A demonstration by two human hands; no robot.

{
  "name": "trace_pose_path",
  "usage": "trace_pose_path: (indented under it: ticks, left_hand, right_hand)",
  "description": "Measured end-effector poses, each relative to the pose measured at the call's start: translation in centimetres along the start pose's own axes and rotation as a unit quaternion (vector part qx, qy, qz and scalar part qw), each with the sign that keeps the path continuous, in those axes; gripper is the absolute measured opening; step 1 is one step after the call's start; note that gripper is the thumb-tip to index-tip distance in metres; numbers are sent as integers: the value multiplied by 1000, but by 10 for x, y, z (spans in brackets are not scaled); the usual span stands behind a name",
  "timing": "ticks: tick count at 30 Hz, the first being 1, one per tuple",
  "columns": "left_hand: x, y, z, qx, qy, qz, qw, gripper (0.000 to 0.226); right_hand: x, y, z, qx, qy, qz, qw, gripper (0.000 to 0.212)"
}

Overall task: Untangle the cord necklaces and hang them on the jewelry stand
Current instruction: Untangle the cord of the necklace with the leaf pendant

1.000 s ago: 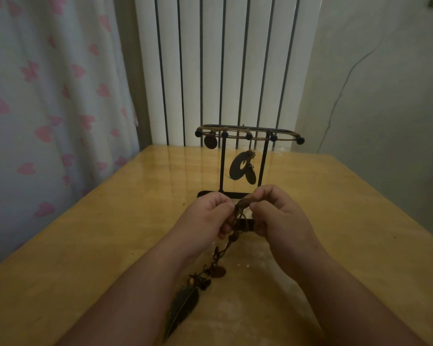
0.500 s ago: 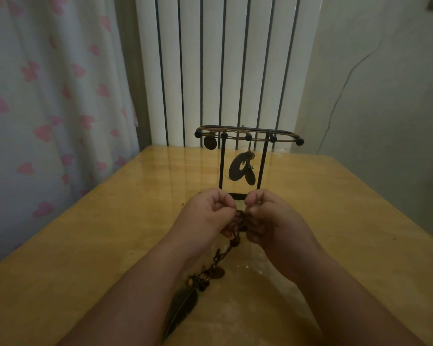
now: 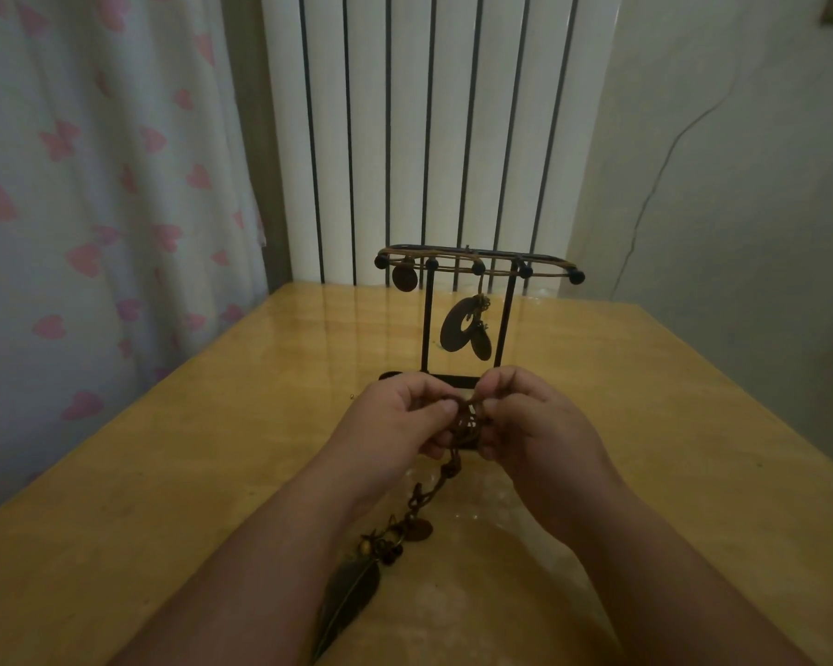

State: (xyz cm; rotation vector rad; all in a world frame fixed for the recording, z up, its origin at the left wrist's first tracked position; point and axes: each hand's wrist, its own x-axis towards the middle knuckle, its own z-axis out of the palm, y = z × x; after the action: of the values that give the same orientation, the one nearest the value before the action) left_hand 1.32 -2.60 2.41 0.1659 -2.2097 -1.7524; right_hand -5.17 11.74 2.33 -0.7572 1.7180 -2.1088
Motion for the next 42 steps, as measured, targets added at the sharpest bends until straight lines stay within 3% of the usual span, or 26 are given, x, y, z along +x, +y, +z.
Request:
trace_pose_path:
  ticks: [7,11,16,19,21,24,26,31,36,39,42]
  left_hand:
    - [1,1,6,-17,11,-47,999,19]
    - [5,2,1,-26,57,-61,996,25]
    - [4,2,0,-78,59,-40,994,26]
    - [2,3,0,-59,57,-19,996,23]
    - [2,4,0,-61,76,-21,995,21]
    - [3,4,-1,-54,107,-42,992,19]
    - [2,5,-1,-57,97,-53,992,17]
    - [1,9,0,-107,66,-51,991,13]
    - [0,7,-2,-4,88,-9,996,10]
    - [0,6,0,29,80,6,996,8]
    - [0,4,1,42,69,16,997,8]
  right_hand:
    - [-1,-2,-2,-17,-36,17,999,21]
    - [-1,-7,-5,15,0,17,1000,27]
    - [-8,-6,1,-151,79,-5,985,14]
    - [3,-12,5,-212,99,36,971,21]
    - [7,-16,2,-163,117,97,975,29]
    - [0,-18,0,71,122,25,990,22]
    - [-8,-16,-2,102,99,0,990,20]
    - [-4,-12,-1,-49,117,11,992,15]
    - [-4,-9,0,-157,158,15,975,14]
    - [-6,-8,4,-212,133,-36,968,24]
    - [-5,-2,5,-328,105,-64,937,23]
